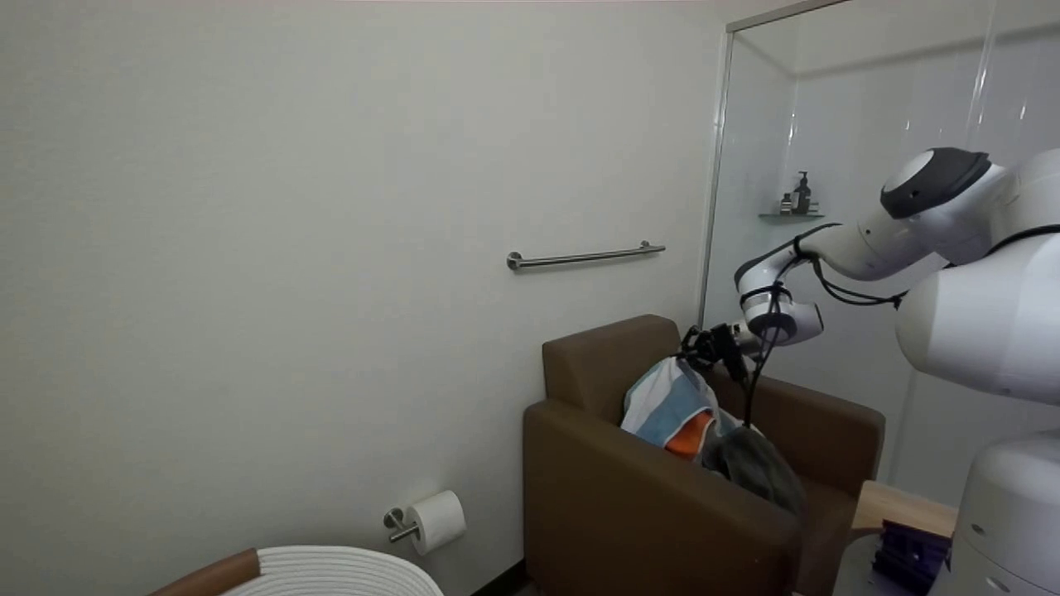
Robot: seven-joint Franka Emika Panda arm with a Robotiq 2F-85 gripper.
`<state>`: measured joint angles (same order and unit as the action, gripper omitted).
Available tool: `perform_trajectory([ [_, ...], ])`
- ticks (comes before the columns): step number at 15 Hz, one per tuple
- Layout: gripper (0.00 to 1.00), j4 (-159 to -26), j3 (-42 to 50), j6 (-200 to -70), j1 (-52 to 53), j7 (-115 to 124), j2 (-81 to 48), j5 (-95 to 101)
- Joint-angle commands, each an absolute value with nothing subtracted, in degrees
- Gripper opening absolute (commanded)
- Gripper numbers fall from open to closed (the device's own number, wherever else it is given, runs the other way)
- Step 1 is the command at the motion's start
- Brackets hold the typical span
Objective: Move the object from the basket to the couch and move the towel from the couch to the basket
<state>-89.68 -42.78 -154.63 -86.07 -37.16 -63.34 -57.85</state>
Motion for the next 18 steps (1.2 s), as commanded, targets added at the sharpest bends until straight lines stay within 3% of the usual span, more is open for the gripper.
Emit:
perform_trajectory([
  [1, 0.04, -100.4, -50.8, -165.8, -89.6, -42.7, -55.8, -65.4],
  [4, 0.03, -102.6, -56.8, -174.5, -91.9, -45.3, -54.0, -70.3],
  [5, 0.02, -98.1, -52.8, -171.5, -87.7, -41.5, -57.1, -66.5],
  [12, 0.02, -98.2, -51.2, -172.5, -86.3, -41.1, -58.2, -66.5],
  [18, 0.02, -92.3, -60.8, -175.4, -83.0, -49.4, -56.8, -67.1],
])
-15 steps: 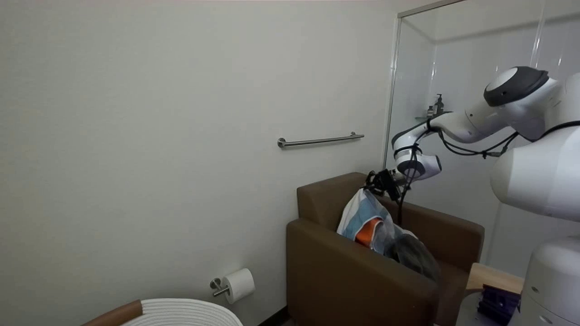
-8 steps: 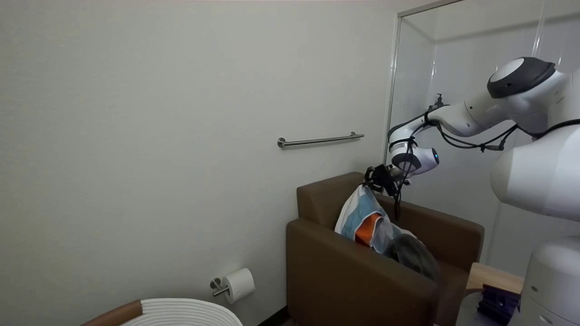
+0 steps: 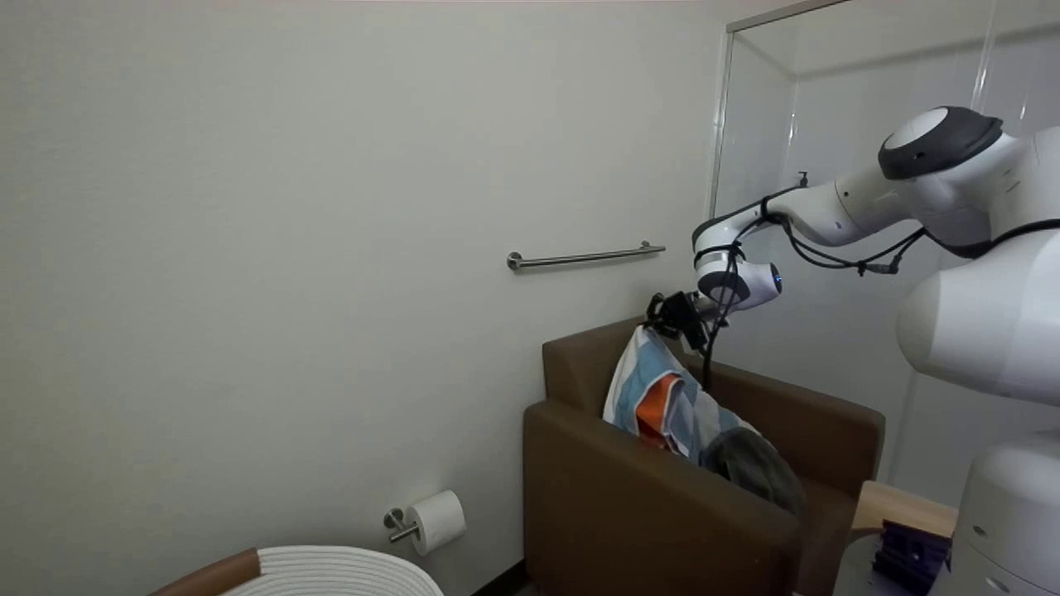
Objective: Move the object from the basket to the couch and move the towel from the couch to the basket
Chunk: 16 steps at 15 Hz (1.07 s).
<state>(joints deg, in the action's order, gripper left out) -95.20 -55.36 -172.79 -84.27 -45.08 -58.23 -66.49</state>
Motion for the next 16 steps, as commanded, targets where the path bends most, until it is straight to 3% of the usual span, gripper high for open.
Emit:
perform_trajectory([
  [1, 0.02, -90.6, -62.7, -176.8, -82.2, -50.7, -56.7, -67.2],
  [14, 0.02, -75.1, -97.9, -201.6, -77.7, -60.3, -55.5, -53.7],
  [16, 0.02, -71.1, -95.9, -198.7, -76.3, -55.9, -49.5, -51.4],
])
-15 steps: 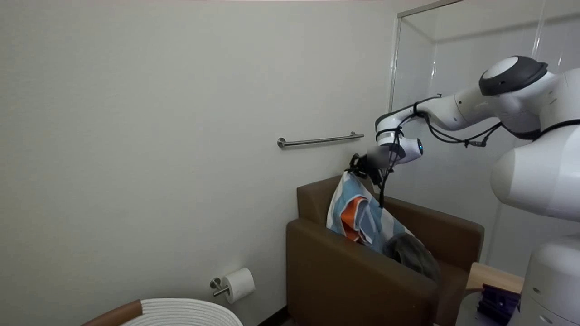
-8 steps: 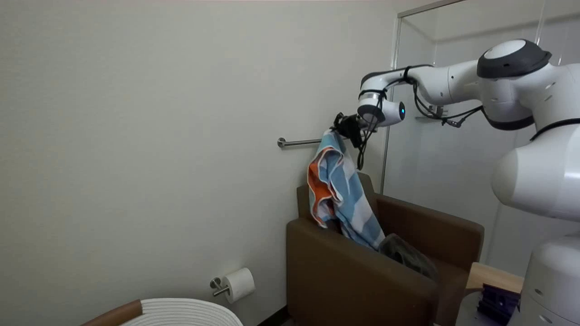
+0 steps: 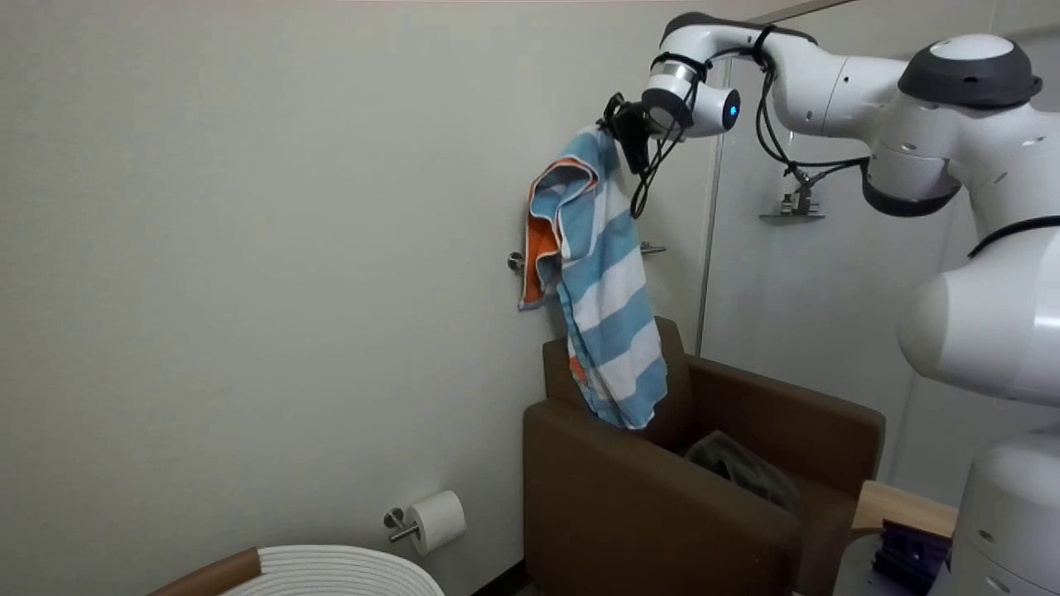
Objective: Move the object from the basket to the couch and move the towel from the couch to the basket
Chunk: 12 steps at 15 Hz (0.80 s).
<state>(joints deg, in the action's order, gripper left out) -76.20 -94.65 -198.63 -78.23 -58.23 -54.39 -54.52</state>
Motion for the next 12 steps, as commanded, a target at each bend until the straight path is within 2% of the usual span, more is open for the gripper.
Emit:
perform_trajectory([
  [1, 0.02, -68.5, -94.3, -198.5, -74.3, -55.2, -46.7, -51.2],
  [4, 0.02, -63.8, -90.2, -198.5, -71.1, -54.0, -38.9, -52.0],
  [5, 0.02, -67.5, -93.9, -198.5, -73.3, -57.1, -44.7, -51.6],
  [12, 0.02, -70.2, -93.2, -195.9, -73.1, -55.9, -45.9, -53.8],
])
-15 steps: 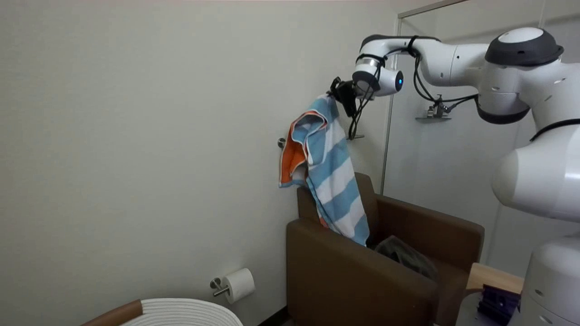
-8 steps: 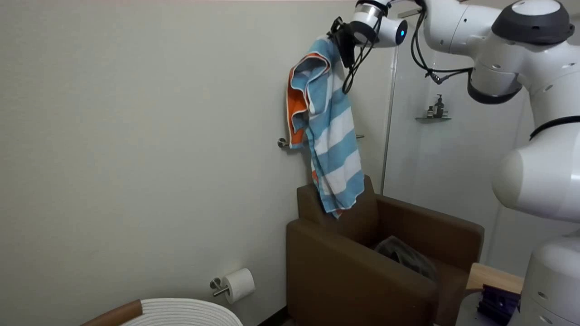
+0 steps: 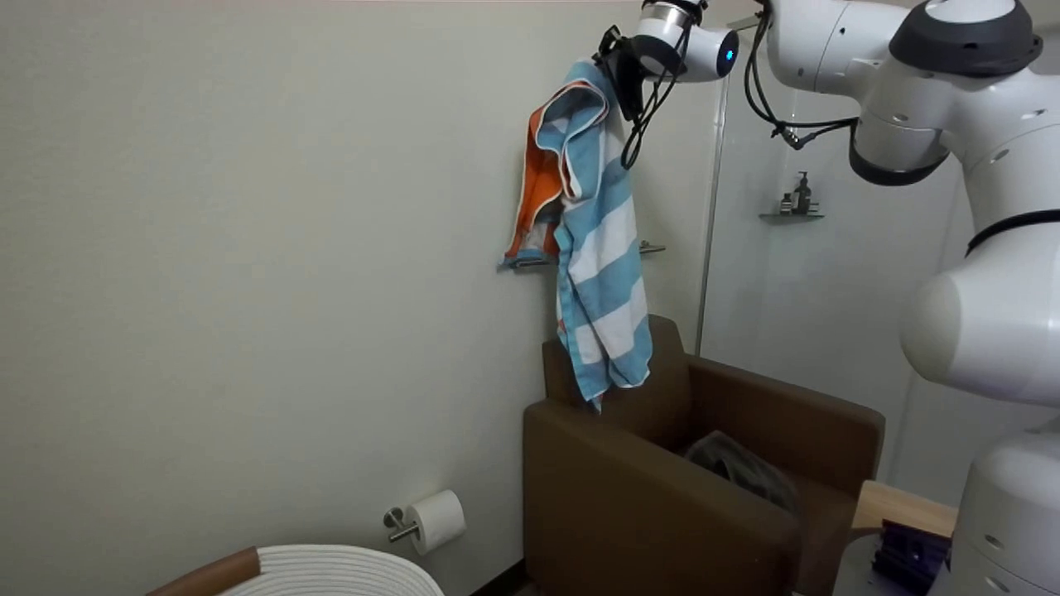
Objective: Move the object from the basket to the couch and move the towel from the couch to the basket
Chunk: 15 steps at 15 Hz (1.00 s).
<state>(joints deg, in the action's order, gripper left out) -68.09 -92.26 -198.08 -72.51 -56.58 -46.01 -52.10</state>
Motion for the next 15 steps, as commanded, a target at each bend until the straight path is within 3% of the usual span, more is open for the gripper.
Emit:
perform_trajectory([
  [1, 0.02, -71.6, -93.6, -194.1, -73.0, -55.7, -45.5, -54.6],
  [11, 0.03, -70.7, -86.5, -177.7, -57.3, -41.3, -33.3, -56.4],
  [15, 0.02, -69.1, -86.8, -173.0, -57.0, -33.2, -26.8, -56.2],
])
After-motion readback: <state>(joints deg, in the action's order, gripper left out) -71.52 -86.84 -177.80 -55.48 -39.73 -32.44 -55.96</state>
